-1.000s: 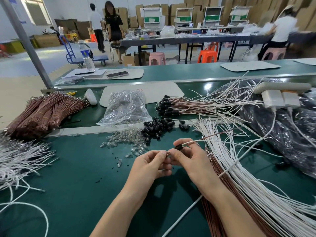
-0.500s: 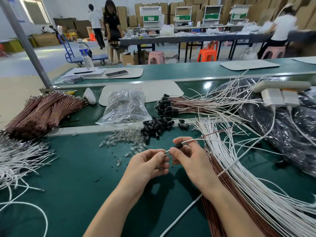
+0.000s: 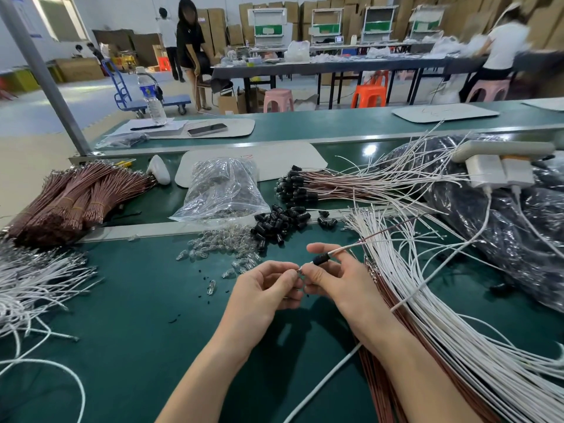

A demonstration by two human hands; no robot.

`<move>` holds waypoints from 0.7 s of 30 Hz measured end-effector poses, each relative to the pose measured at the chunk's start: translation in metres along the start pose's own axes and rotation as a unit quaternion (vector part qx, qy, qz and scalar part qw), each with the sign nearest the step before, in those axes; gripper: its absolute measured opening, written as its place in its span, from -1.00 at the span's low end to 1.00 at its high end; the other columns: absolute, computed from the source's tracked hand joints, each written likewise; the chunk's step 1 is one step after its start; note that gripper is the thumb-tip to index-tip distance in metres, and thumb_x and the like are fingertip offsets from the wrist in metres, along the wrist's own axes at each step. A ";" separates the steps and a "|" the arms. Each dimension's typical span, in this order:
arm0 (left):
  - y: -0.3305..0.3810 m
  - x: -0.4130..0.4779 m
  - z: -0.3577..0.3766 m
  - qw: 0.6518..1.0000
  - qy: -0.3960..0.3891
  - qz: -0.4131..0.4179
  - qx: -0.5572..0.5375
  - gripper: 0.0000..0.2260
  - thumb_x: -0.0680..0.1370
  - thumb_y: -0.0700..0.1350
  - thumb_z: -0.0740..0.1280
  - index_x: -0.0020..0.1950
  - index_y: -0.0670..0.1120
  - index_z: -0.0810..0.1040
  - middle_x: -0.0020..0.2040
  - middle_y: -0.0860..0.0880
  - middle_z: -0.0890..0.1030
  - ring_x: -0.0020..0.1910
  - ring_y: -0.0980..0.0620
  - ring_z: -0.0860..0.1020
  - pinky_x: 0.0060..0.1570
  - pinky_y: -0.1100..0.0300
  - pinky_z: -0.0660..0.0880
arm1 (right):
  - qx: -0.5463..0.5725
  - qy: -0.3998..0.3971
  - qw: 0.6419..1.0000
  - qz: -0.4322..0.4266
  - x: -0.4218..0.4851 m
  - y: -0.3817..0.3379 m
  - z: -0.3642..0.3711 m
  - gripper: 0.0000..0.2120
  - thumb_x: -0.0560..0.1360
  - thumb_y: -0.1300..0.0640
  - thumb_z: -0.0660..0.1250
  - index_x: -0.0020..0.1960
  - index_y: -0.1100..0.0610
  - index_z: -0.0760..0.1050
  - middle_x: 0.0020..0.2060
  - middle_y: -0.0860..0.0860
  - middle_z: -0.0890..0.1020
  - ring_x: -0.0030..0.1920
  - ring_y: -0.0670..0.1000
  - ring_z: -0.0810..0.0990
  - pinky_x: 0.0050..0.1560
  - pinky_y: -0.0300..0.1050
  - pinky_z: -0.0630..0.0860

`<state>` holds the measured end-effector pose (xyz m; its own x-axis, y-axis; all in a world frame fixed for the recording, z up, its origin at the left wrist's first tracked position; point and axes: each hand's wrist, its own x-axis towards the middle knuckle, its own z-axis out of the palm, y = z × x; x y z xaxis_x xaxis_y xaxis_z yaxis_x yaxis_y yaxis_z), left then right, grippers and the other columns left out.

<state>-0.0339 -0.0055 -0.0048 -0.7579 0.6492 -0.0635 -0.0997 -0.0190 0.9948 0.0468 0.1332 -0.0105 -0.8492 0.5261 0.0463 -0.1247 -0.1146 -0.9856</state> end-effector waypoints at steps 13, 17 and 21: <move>-0.001 0.000 0.002 0.999 -0.008 -0.023 -0.021 -0.86 0.62 -0.14 0.36 0.05 -0.20 0.65 -0.13 -0.11 0.71 -0.20 0.00 0.67 -0.15 0.20 0.62 | -0.035 0.016 0.999 -0.026 -0.001 -0.002 -0.002 -0.74 0.53 0.25 0.45 0.14 -0.03 0.57 -0.29 -0.06 0.69 -0.18 -0.08 0.71 -0.01 -0.19 0.65; 0.000 0.001 0.002 0.999 -0.006 -0.022 -0.031 -0.88 0.62 -0.15 0.37 0.03 -0.21 0.63 -0.15 -0.10 0.71 -0.21 0.00 0.67 -0.15 0.19 0.62 | -0.024 0.008 1.000 -0.019 -0.002 -0.005 -0.002 -0.71 0.52 0.26 0.46 0.17 -0.02 0.58 -0.30 -0.04 0.68 -0.19 -0.07 0.70 -0.06 -0.23 0.63; 0.000 0.000 0.001 0.999 -0.017 -0.020 -0.024 -0.88 0.63 -0.17 0.36 0.04 -0.23 0.61 -0.16 -0.08 0.70 -0.21 0.02 0.66 -0.14 0.18 0.63 | -0.007 0.008 1.000 -0.015 -0.001 -0.006 0.000 -0.66 0.50 0.31 0.46 0.18 0.00 0.57 -0.34 -0.05 0.65 -0.21 -0.08 0.69 -0.11 -0.24 0.62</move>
<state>-0.0334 -0.0049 -0.0051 -0.7308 0.6752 -0.0999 -0.1615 -0.0288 0.9865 0.0489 0.1333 -0.0048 -0.8371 0.5422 0.0730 -0.1419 -0.0863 -0.9861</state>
